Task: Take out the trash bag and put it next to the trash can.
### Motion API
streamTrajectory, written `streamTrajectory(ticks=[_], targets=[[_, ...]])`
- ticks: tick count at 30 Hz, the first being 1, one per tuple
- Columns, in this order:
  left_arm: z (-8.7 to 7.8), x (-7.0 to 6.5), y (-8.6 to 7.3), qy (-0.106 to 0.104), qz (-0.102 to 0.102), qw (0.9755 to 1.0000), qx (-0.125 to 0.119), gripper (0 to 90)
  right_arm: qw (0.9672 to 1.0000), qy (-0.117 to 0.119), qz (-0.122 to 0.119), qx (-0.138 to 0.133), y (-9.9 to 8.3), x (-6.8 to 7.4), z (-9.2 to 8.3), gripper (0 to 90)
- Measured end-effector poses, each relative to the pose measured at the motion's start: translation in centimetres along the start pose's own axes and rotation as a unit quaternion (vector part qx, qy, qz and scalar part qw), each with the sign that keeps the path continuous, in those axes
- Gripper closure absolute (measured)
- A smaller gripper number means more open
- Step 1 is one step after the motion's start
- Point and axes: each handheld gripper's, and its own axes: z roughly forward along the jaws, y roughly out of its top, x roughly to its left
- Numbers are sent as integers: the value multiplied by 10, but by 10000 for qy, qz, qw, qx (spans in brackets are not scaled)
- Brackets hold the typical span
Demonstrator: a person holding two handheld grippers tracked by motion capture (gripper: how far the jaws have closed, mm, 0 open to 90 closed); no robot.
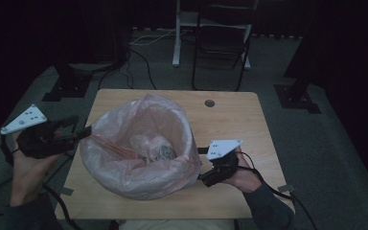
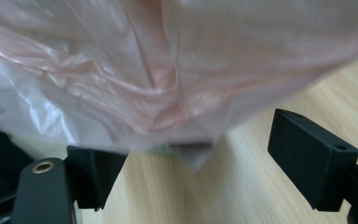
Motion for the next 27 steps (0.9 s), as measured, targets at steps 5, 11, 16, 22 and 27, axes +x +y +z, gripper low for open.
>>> streamTrajectory(ticks=[5,11,16,22,27], targets=[[2,0,0,-34,-2,10000,18,369,9995,-99,-161,-267,12,3,3,297],[4,-2,0,-46,44,10000,70,369,9969,-203,-348,-674,18,6,-7,683],[2,-1,0,-31,32,10000,47,369,9948,-293,-289,-933,18,2,-28,828],[2,-1,0,-35,37,10000,48,369,9914,-454,-269,-1198,21,-1,-45,840],[4,-3,1,-71,55,9999,70,369,9832,-413,-65,-1777,25,-6,-60,848]])
